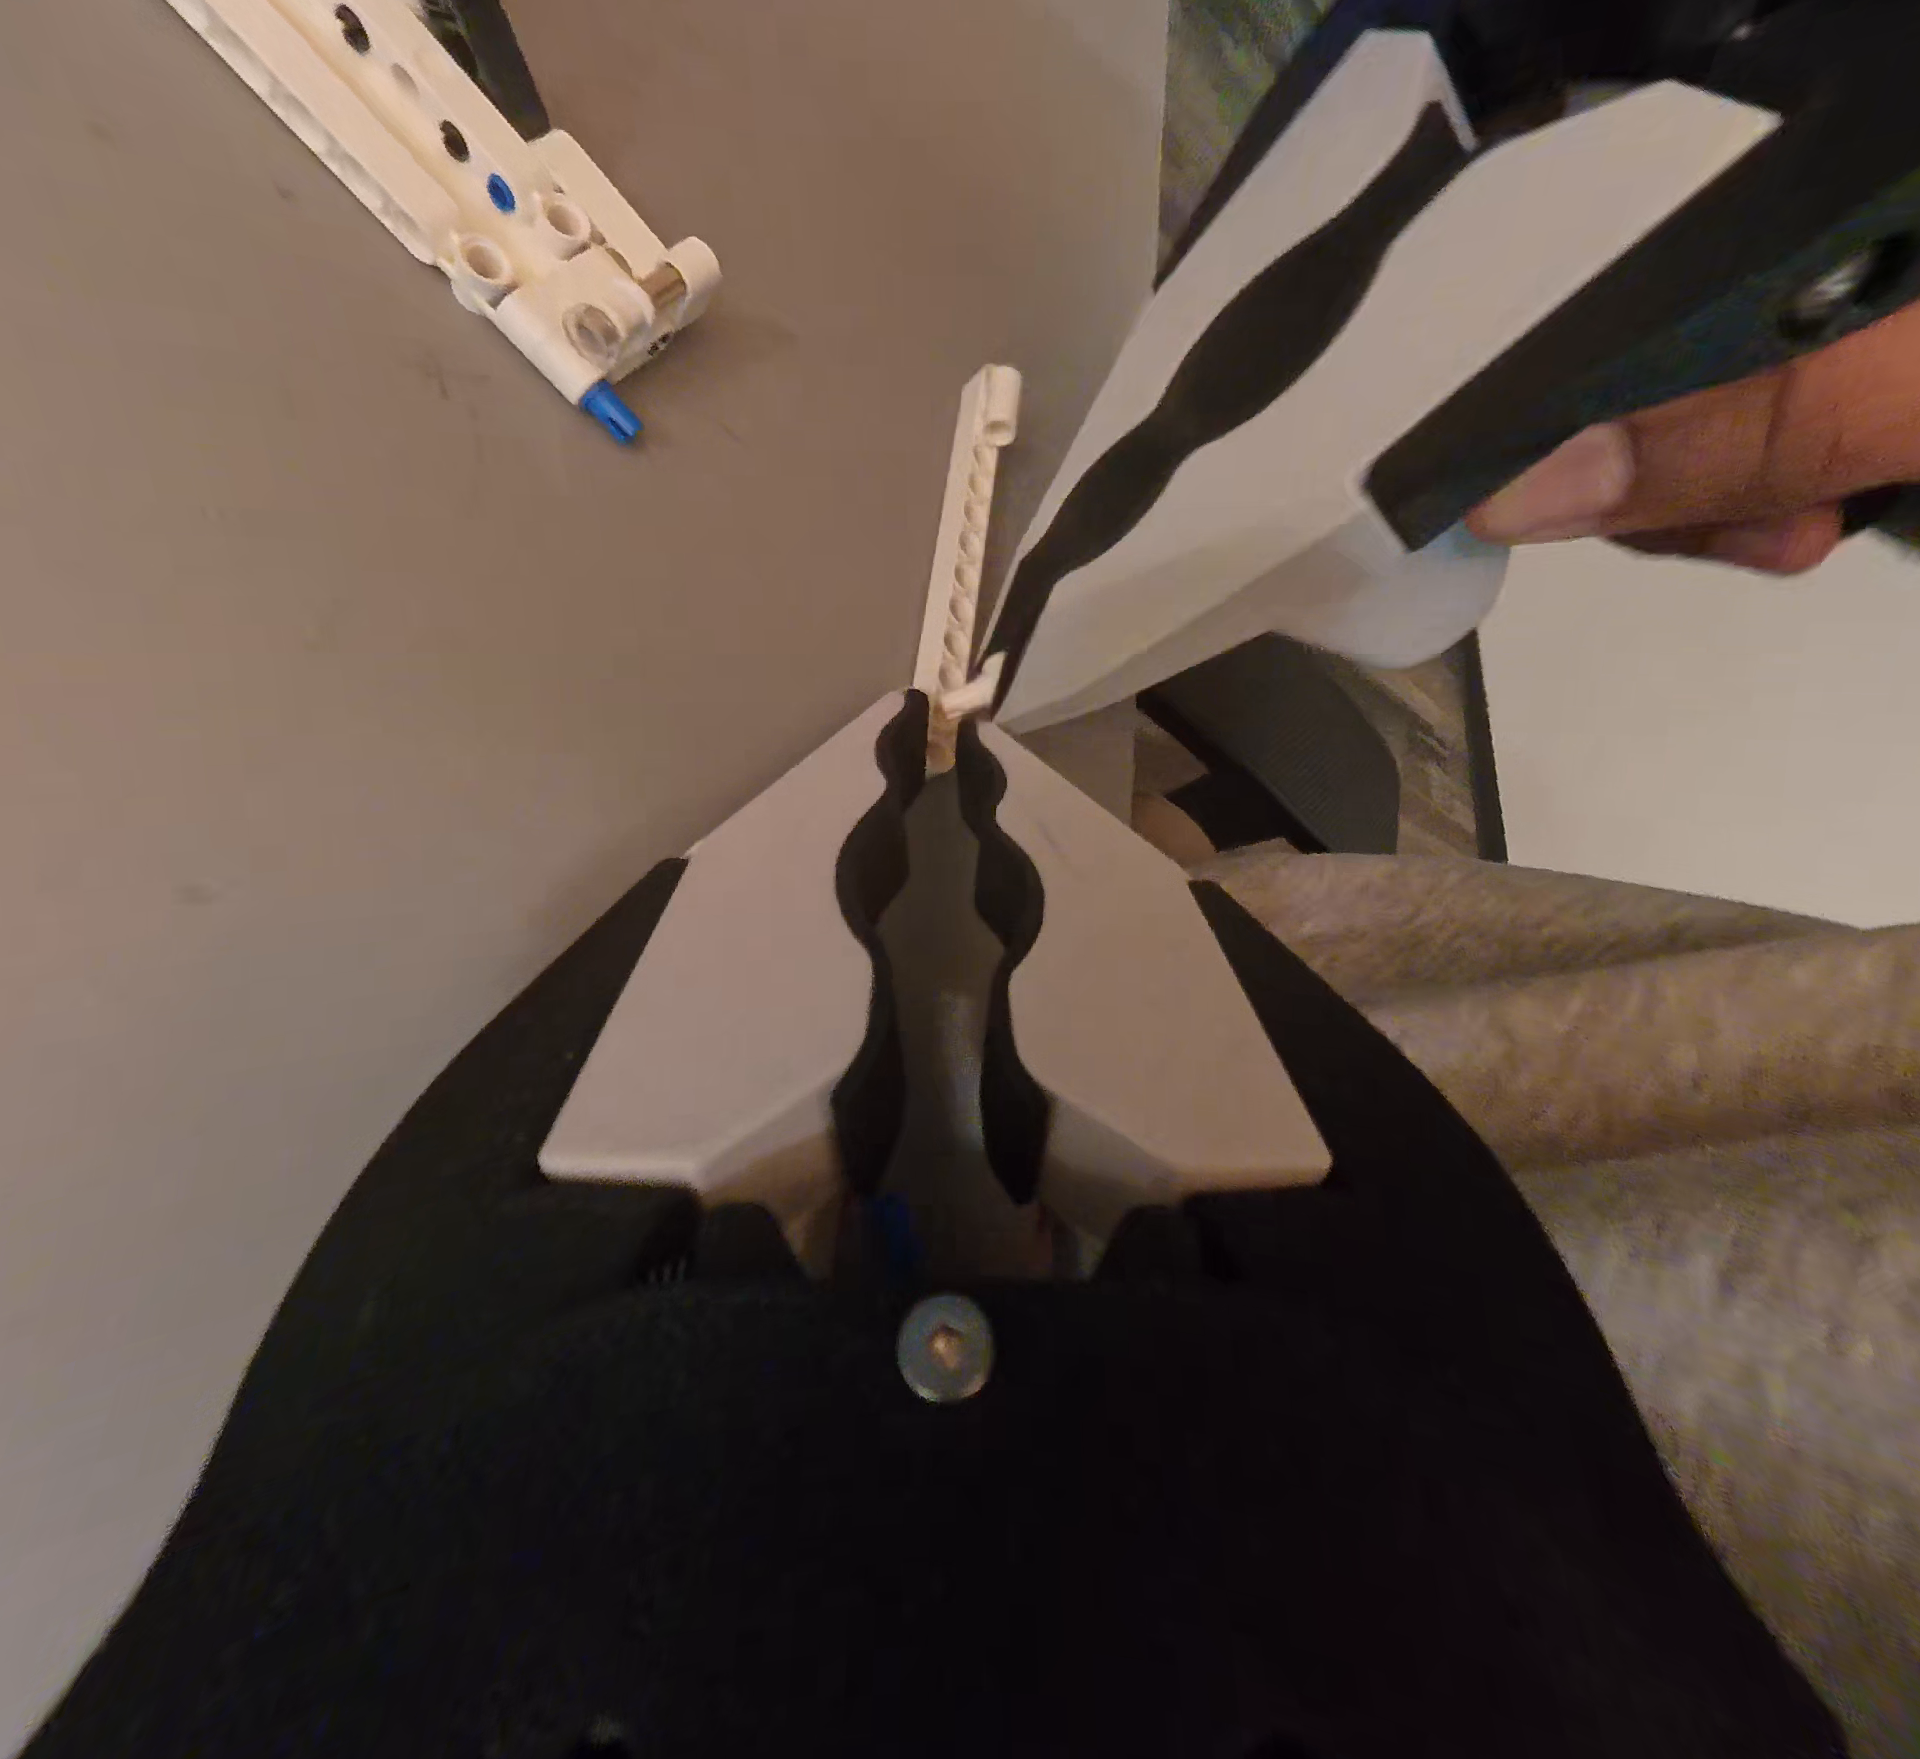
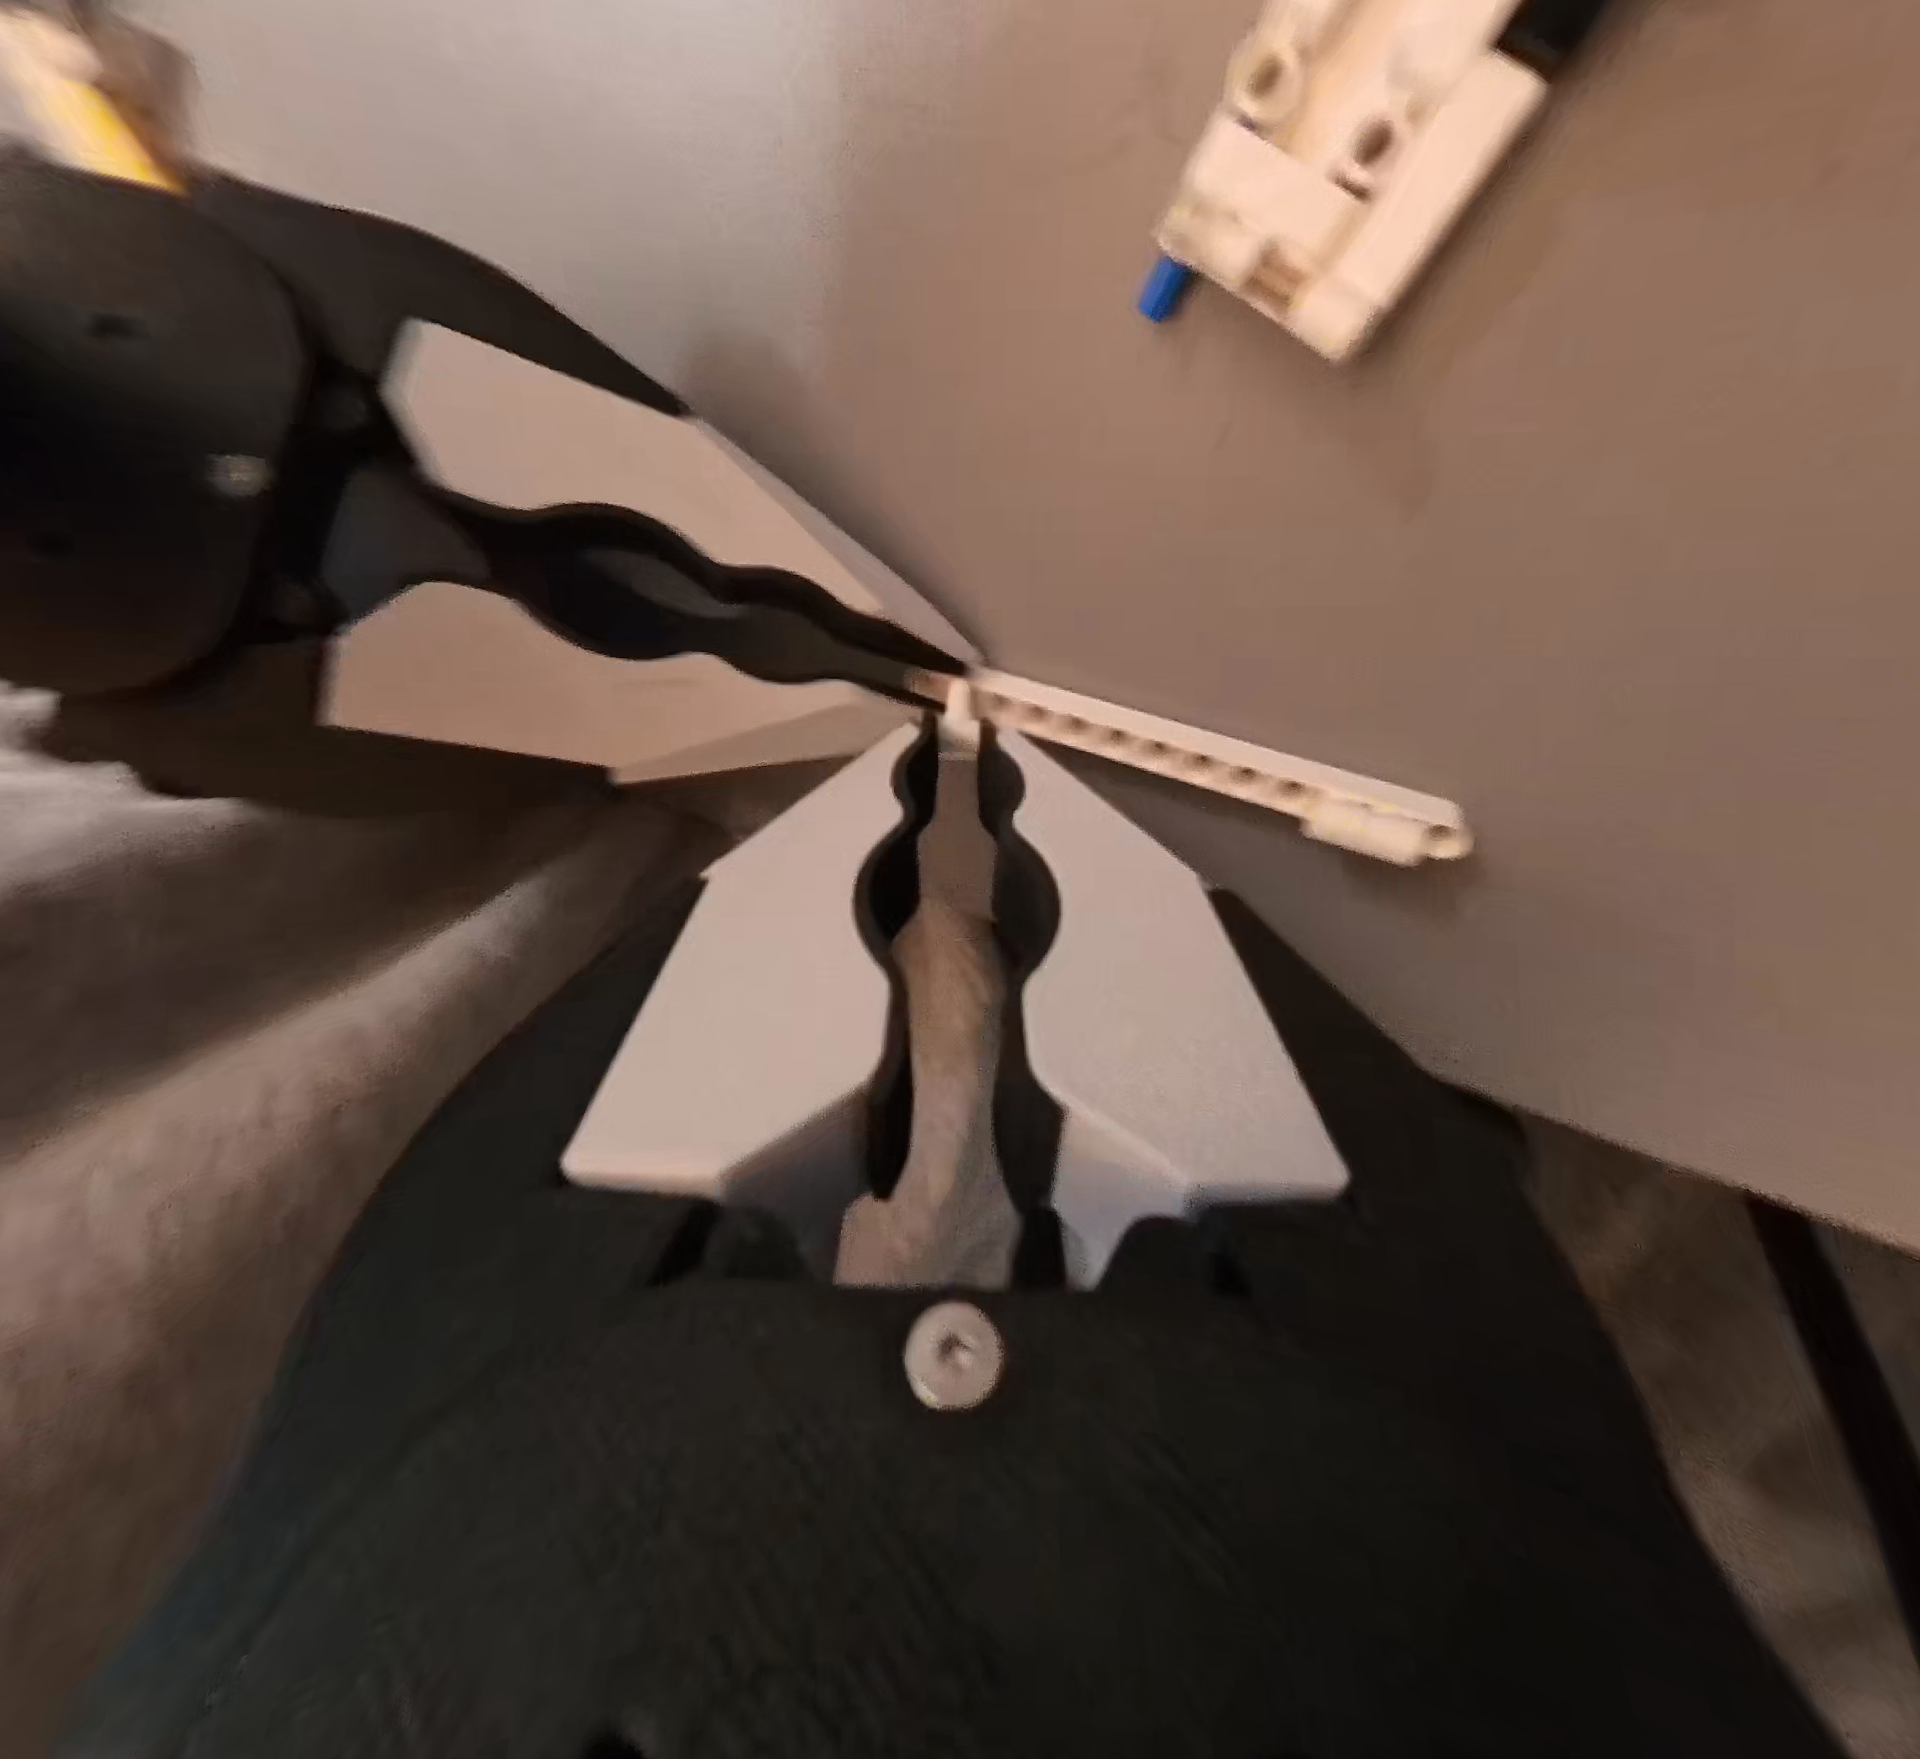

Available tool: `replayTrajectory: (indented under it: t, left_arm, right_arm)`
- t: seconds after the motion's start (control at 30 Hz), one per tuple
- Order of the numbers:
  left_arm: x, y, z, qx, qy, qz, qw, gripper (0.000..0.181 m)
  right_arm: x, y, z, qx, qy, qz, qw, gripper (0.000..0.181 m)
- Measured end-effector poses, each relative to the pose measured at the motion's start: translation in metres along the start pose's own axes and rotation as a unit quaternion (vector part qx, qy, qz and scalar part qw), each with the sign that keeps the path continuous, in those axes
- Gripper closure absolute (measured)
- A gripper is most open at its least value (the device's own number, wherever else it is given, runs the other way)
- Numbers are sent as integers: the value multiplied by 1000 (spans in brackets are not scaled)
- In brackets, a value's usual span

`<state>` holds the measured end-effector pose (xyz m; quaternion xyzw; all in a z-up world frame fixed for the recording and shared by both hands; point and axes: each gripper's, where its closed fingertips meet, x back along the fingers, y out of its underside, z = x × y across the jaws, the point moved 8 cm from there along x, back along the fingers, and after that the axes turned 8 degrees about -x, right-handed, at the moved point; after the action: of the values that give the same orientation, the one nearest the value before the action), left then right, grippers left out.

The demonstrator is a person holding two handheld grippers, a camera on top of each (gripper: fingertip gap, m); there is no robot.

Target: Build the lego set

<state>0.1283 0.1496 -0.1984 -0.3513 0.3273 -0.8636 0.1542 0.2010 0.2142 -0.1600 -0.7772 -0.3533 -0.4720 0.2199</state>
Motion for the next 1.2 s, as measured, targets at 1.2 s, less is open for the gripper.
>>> replayTrajectory:
  t: [1.2]
  left_arm:
    - [61, -15, 63, -150, 152, 227, 950, 177]
  right_arm:
    - [28, 49, 2, -107, -595, 67, 794, 175]
